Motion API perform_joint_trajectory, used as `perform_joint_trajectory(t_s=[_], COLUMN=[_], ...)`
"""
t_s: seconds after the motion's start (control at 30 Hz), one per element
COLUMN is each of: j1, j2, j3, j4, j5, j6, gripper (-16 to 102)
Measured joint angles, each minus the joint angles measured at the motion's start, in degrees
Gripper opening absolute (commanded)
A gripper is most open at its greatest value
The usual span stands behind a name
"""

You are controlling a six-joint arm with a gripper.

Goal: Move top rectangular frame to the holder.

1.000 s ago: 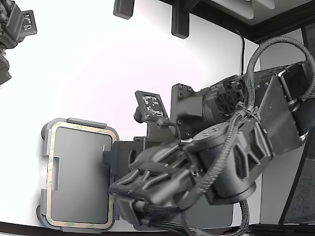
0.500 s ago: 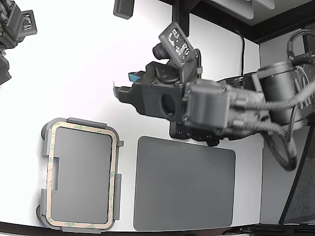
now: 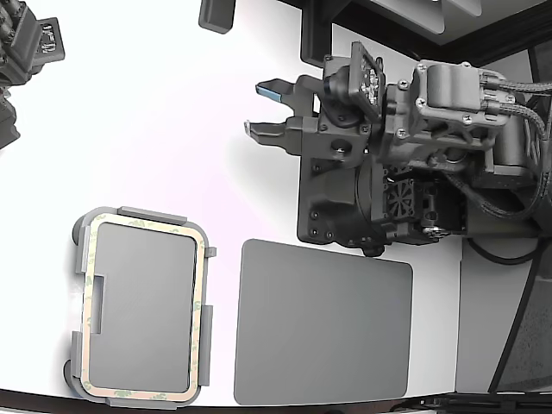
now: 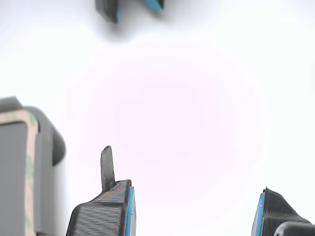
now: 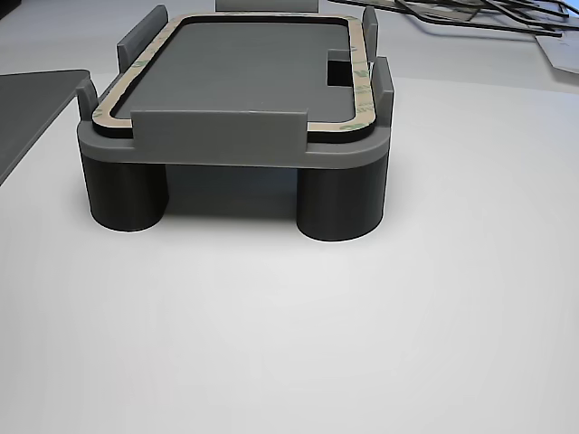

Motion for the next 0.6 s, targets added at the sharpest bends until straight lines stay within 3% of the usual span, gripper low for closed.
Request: perform_joint_trajectory(t_s=[0.2,0.6], j1=[0.0,-0.09], j2=[11.87,12.66], j3=[10.37,10.46], j4=[2.02,2.11], j5=[-2.02,-0.97], j6=[-1.05,-0.53], gripper=[100,100])
